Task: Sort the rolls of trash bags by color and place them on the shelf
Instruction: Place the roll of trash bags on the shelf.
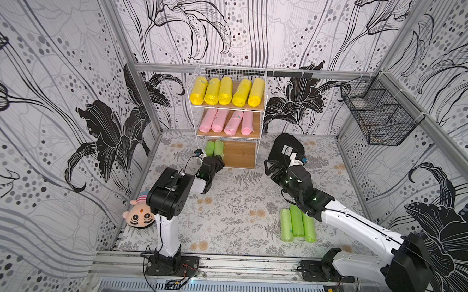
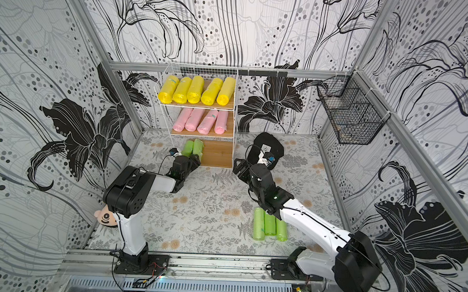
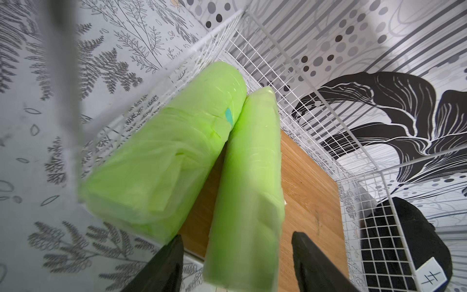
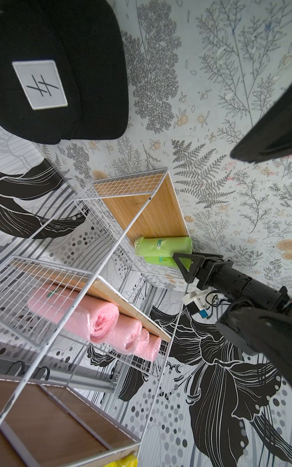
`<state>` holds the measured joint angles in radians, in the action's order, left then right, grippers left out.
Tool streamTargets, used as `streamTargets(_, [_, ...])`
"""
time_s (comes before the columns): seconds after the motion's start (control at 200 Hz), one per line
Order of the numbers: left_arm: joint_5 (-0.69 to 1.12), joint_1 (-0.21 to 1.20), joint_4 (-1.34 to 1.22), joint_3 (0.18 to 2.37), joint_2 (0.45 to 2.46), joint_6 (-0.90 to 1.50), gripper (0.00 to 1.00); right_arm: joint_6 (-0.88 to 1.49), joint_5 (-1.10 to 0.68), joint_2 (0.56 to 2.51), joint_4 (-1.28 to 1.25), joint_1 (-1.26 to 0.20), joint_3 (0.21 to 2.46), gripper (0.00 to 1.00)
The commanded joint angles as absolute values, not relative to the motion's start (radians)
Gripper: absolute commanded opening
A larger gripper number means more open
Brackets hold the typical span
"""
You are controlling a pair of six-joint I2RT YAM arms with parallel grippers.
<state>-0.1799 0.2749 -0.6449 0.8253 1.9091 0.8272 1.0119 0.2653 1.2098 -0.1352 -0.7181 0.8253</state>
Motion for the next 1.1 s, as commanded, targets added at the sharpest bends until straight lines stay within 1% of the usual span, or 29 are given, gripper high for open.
streamTargets(0.0, [-0.172,0.286,-0.715,0.749,1.829,0.876,0.71,1.035,0.249,1.224,-0.161,-0.715,0.807,0.93])
streamTargets(0.09, [-0.149,0.304,-0.743,0.676,1.773,0.893,0.7,1.031,0.245,1.225,-0.165,-0.715,0.808,0.93])
streamTargets(0.205, [-0.082,0.322,-0.702,0.655,1.73,0.894,0.62,1.01,0.253,1.223,-0.161,-0.715,0.809,0.93])
streamTargets(0.295, [-0.033,0.325,-0.692,0.676,1.742,0.878,0.54,1.011,0.255,1.226,-0.157,-0.715,0.808,0.93])
streamTargets(0.38, [-0.032,0.325,-0.692,0.708,1.777,0.855,0.5,1.013,0.247,1.231,-0.158,-0.715,0.81,0.93])
streamTargets(0.621, [-0.008,0.282,-0.68,0.817,1.891,0.846,0.48,1.011,0.258,1.2,-0.131,-0.715,0.801,0.93])
streamTargets(0.831, [-0.016,0.256,-0.656,0.87,1.924,0.828,0.48,0.989,0.278,1.168,-0.091,-0.715,0.793,0.93])
streamTargets(0.956, [-0.006,0.247,-0.633,0.895,1.93,0.816,0.49,0.918,0.255,1.19,0.016,-0.715,0.848,0.93])
streamTargets(1.096, [0.011,0.253,-0.653,0.849,1.878,0.838,0.5,0.773,0.206,1.229,0.259,-0.715,0.948,0.92])
